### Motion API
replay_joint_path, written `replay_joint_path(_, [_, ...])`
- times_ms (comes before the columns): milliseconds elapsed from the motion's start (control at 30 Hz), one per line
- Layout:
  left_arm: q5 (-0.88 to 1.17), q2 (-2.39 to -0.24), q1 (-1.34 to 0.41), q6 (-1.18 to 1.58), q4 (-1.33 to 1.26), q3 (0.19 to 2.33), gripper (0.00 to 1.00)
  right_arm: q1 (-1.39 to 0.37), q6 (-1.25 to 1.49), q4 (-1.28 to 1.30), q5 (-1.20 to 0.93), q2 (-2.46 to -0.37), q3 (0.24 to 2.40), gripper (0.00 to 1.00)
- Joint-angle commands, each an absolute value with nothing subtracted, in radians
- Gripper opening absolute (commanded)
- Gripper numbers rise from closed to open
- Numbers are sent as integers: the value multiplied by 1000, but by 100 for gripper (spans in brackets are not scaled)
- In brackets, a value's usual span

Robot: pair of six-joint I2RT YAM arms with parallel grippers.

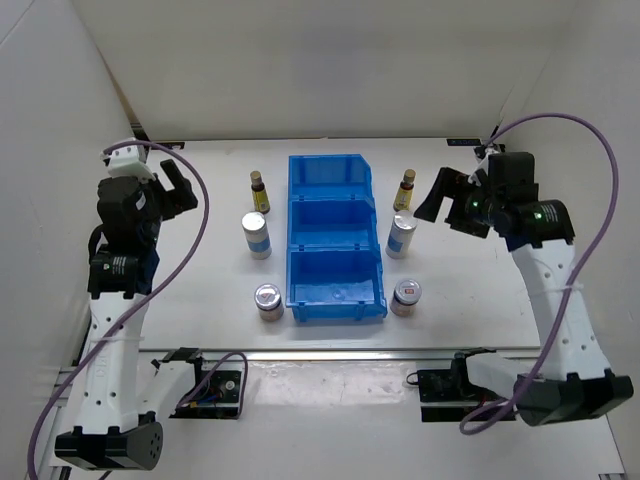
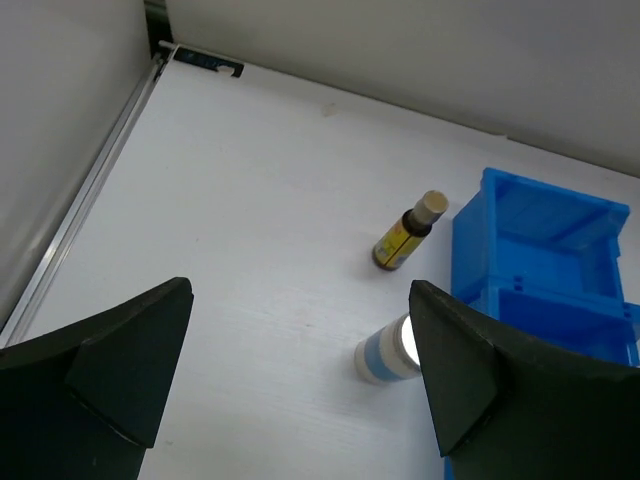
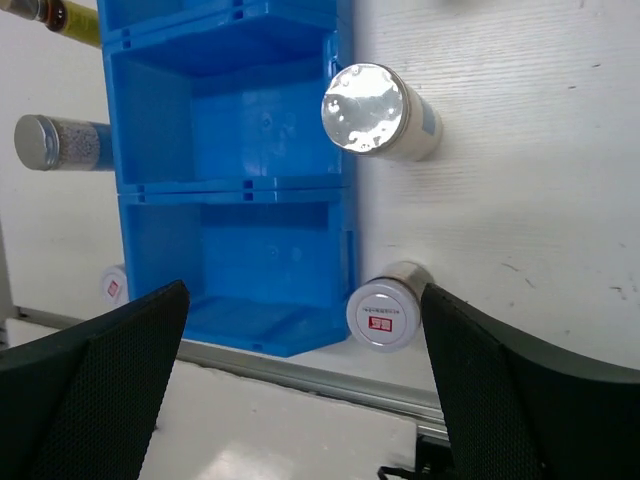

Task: Organize the condiment bottles

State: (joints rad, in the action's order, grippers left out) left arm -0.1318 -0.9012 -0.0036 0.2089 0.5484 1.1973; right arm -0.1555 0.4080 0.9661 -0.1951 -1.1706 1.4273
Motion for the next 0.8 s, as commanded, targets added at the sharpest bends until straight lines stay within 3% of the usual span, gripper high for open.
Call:
replay_joint_path(0, [-225, -902, -14, 230, 618, 1175, 100, -181, 354, 1006, -83, -1095, 1433, 100])
replay_joint_path(167, [-310, -818, -14, 330, 627, 1124, 100, -190, 390, 1009, -101, -1022, 1318, 100])
replay_joint_path(300, [-139, -786, -14, 451, 739, 1115, 100, -190, 402, 951, -263, -936, 1233, 100])
replay_joint_path(467, [37, -753, -14, 416, 847, 1104, 100, -181, 451, 917, -287, -845, 1158, 100])
replay_joint_path(700, [-20, -615, -55, 311, 962, 1075, 100, -181, 438, 854, -451, -793, 1043, 100])
replay_joint_path(767, [-74, -603, -101, 328, 971, 1075, 100, -190, 401, 957, -401, -845, 1061, 100])
